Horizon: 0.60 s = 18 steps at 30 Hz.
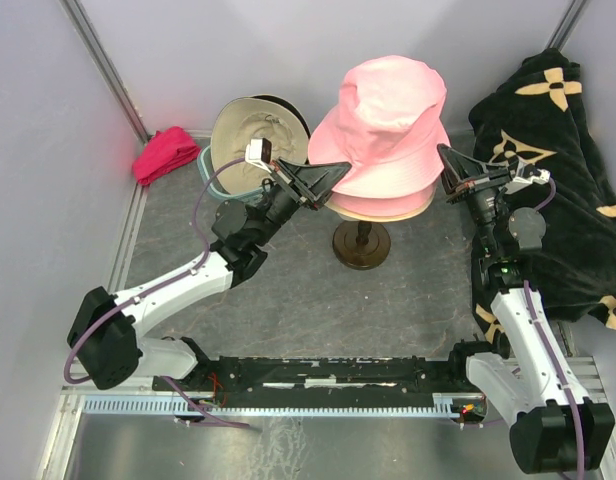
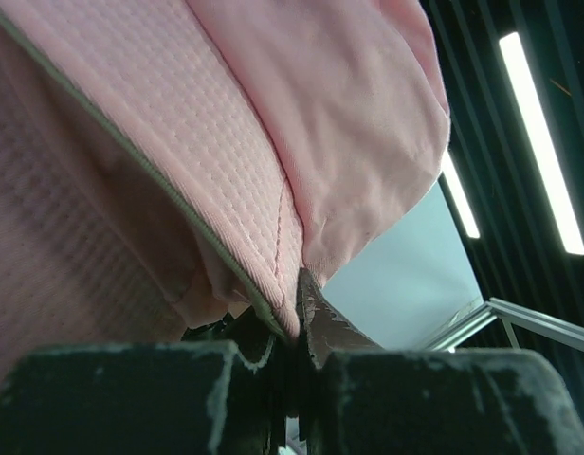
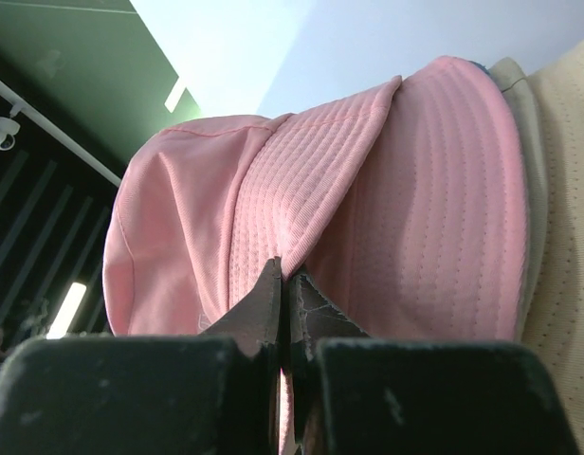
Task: Stack the hats
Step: Stack the hat on the hat.
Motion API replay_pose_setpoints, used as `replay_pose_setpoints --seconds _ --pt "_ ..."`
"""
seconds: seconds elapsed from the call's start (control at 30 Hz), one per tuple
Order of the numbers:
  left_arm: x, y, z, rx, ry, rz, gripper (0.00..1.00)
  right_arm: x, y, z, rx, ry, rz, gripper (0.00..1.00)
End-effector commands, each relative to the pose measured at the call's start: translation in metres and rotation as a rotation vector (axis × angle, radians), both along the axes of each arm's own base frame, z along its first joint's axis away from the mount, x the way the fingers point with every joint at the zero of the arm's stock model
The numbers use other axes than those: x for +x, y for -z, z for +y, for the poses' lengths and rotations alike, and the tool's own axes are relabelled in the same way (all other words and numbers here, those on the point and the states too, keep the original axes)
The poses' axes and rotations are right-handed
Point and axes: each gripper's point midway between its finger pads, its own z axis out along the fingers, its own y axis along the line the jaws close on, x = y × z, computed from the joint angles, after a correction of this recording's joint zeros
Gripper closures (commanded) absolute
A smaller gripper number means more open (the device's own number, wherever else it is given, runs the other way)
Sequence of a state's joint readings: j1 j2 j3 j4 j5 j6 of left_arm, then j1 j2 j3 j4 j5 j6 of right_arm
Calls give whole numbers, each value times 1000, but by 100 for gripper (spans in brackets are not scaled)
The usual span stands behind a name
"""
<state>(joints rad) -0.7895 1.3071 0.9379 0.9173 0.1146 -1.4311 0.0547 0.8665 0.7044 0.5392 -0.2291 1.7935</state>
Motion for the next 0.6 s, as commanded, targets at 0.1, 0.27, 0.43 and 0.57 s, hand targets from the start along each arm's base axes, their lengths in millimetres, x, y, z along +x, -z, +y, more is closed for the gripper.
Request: replay_pose_setpoints --seconds 0.1,0.27,0.43,0.57 --pt "0 19 6 3 -10 17 97 10 29 -9 -80 63 49 98" --pt "5 34 10 18 -39 43 97 14 41 -14 -105 82 76 98" --pt "8 42 11 36 -53 42 97 14 52 -16 -131 94 99 98" --pt "11 49 14 49 -76 59 97 14 59 -20 -133 106 111 98"
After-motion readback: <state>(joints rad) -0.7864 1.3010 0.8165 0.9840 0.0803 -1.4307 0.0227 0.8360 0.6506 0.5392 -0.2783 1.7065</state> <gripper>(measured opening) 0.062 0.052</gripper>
